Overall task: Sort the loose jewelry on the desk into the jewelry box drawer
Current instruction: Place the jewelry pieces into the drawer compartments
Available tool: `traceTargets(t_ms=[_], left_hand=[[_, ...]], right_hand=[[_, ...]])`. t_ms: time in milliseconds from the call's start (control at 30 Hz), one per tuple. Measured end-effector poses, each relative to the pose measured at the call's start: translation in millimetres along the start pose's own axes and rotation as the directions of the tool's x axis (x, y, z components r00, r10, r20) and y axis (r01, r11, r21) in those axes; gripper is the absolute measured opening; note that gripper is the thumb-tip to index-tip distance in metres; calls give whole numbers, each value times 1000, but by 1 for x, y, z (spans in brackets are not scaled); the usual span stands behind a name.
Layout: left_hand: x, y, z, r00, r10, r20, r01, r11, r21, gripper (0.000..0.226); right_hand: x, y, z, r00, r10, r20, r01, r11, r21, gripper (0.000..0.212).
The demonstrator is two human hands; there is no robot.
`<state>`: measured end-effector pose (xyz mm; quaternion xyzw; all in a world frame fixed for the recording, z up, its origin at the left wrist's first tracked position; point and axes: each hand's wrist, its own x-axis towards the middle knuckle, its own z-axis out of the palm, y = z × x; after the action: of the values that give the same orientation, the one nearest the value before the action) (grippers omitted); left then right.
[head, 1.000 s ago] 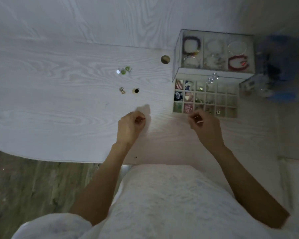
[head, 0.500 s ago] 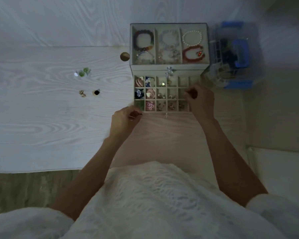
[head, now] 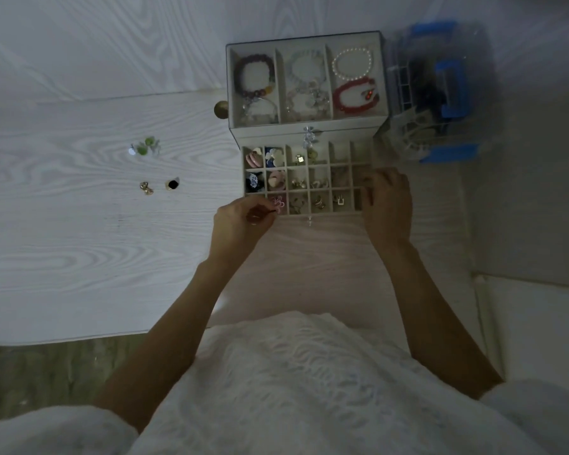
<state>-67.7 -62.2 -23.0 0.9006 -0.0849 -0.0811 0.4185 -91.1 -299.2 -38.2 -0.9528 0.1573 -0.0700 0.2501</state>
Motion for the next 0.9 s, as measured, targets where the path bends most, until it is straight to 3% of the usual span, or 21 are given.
traceTargets(t_ms=[100,300,567,900], left_hand=[[25,19,10,992,128,19,-129,990,52,10],[79,58,55,902,394,175,-427,871,244,12],[106,66,89,927,340,155,-373,870,322,12],[99,70,87,907,309,285,-403,829,387,23]], right_hand=[[-23,19,0,999,51,14,-50,994,-94,27],[-28,19,0,991,127,33,-129,990,49,33],[-24,22,-6,988,116,104,-125,988,86,36],[-26,20,-11,986,111,126,-120,991,63,39]])
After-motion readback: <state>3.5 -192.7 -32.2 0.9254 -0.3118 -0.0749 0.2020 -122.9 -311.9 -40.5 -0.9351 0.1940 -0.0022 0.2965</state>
